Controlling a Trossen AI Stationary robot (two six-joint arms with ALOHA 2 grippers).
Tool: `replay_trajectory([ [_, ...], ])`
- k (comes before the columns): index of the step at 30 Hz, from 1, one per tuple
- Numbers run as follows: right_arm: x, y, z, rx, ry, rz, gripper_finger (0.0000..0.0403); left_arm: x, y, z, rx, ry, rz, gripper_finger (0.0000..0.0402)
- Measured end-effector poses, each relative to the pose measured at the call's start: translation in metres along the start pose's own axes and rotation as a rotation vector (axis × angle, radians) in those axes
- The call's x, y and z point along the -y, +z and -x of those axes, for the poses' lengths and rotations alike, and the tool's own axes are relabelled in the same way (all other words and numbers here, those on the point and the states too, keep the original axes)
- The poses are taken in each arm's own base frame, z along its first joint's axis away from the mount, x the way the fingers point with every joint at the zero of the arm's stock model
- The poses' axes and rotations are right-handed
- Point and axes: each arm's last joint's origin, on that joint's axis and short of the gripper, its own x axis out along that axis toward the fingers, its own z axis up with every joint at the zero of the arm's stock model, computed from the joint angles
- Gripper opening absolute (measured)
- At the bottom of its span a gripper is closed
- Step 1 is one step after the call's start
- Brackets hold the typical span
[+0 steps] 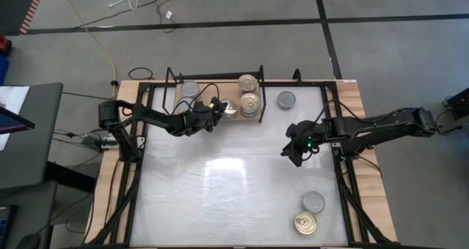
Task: Stack canned seafood by type on shelf
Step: Put the blue tuna can on the shelf, then put the green tuna can on the shelf
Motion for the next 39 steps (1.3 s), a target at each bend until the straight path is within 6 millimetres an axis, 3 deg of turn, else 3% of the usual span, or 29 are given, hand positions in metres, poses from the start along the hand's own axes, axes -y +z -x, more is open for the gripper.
replay_trajectory([
  [4, 0.0, 0.0, 0.0, -0.002, 0.004, 0.0, 0.0127, 0.0, 0.0, 0.0, 0.002, -0.003, -0.017, 0.0276],
  [11, 0.0, 0.0, 0.0, -0.008, 0.013, 0.0, 0.0127, 0.009, -0.001, -0.001, 0.003, -0.073, 0.133, 0.0275],
  [16, -0.001, 0.0, 0.0, -0.011, 0.016, -0.004, 0.0127, 0.009, -0.008, -0.003, 0.025, 0.049, 0.164, 0.0275],
  [24, -0.001, -0.002, 0.0, -0.031, 0.034, 0.0, 0.0127, 0.033, -0.021, -0.005, 0.038, 0.063, 0.066, 0.0275],
  [33, -0.002, -0.001, 0.001, -0.018, 0.044, 0.019, 0.0127, 0.034, -0.025, -0.001, -0.044, 0.246, -0.013, 0.0275],
  [39, -0.002, -0.001, 0.001, -0.018, 0.044, 0.019, 0.0127, 0.044, -0.029, 0.009, -0.054, 0.268, -0.057, 0.0275],
])
